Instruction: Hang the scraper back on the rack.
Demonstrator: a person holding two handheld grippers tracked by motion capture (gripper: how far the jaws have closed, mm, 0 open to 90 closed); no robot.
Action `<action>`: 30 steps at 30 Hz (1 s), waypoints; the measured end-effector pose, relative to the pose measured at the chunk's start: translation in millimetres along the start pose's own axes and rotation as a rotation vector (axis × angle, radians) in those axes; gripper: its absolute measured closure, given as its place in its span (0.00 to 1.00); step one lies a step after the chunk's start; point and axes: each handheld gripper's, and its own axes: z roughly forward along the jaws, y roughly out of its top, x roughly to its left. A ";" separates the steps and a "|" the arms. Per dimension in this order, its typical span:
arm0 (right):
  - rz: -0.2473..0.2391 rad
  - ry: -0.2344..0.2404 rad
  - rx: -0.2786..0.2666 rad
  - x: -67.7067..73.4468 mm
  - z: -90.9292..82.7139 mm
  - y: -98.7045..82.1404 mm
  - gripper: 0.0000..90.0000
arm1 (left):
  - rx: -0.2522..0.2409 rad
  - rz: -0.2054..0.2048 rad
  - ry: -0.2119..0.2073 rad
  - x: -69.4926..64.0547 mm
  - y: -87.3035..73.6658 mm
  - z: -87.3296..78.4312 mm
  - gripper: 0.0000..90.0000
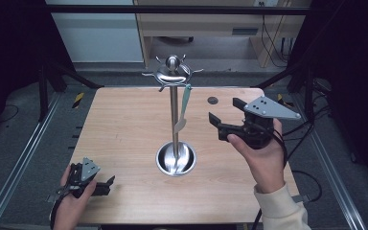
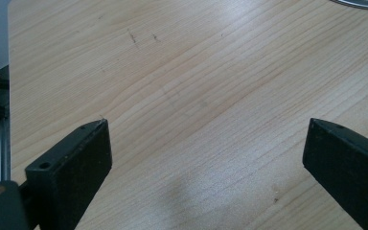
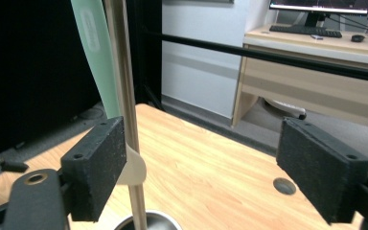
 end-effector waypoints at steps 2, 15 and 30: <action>-0.004 -0.007 0.002 -0.5 -0.9 -4.4 0.17 | 0.000 -0.001 0.001 0.1 0.0 0.0 0.03; -0.023 0.002 0.037 -0.1 -3.6 -35.5 0.08 | -0.003 -0.003 0.003 0.1 0.0 -0.1 0.03; -0.008 -0.010 0.114 -4.6 -1.5 -72.4 0.08 | -0.003 -0.004 0.003 0.2 0.0 -0.2 0.03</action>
